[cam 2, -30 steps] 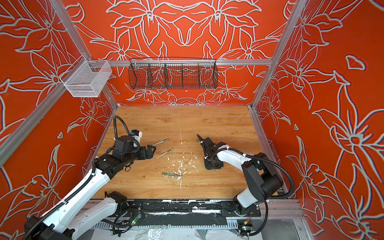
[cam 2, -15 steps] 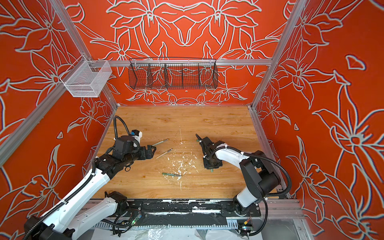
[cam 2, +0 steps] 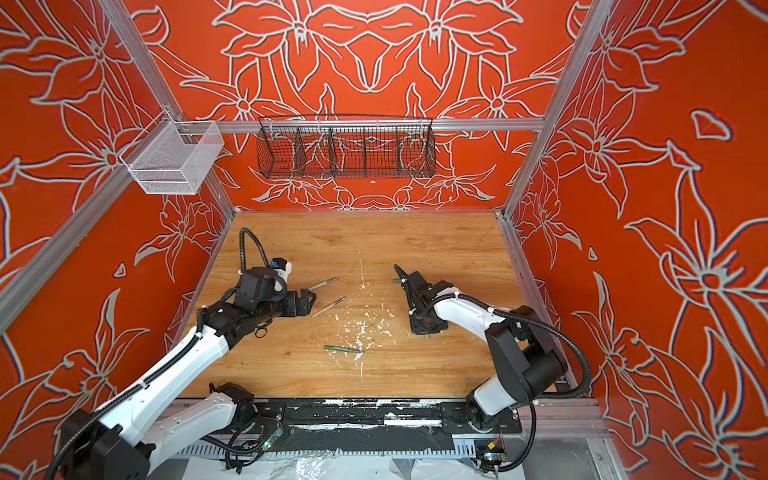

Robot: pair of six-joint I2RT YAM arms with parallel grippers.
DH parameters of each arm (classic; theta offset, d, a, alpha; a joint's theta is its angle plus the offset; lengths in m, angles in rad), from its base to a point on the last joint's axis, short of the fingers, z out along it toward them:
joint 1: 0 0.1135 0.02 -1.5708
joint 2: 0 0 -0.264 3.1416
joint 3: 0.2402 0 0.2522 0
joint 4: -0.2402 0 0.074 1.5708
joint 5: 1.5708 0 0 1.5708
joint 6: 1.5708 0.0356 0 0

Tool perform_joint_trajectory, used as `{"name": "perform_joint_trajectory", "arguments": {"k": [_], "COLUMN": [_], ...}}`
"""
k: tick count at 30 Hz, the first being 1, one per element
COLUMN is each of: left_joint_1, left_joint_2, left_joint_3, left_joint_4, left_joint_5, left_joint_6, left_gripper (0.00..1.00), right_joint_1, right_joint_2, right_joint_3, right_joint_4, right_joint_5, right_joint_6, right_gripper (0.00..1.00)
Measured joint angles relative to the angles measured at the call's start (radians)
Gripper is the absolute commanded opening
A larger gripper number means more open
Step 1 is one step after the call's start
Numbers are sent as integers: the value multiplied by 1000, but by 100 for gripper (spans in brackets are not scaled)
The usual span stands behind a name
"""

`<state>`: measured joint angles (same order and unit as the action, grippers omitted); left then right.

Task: Insert the pens into the pen caps
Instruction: 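Move the left gripper over the pale fountain pen and lower toward it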

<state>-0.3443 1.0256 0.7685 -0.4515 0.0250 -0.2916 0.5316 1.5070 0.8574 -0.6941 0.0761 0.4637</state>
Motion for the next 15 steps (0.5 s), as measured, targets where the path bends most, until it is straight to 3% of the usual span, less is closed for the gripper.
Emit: {"name": "perform_joint_trajectory", "arguments": {"k": [9, 15], "left_joint_1": [2, 57], "left_joint_2": [467, 684], "left_joint_3": [281, 455], "left_joint_4": [-37, -103], "left_joint_5": [-56, -76], "left_joint_6": [187, 282], "left_gripper": [97, 99], "right_joint_1": [0, 0], "right_joint_2": [-101, -148], "right_joint_3": [0, -5], "right_joint_4": [33, 47], "right_joint_5": [-16, -41], "right_joint_6": [1, 5], "right_gripper": [19, 20]}}
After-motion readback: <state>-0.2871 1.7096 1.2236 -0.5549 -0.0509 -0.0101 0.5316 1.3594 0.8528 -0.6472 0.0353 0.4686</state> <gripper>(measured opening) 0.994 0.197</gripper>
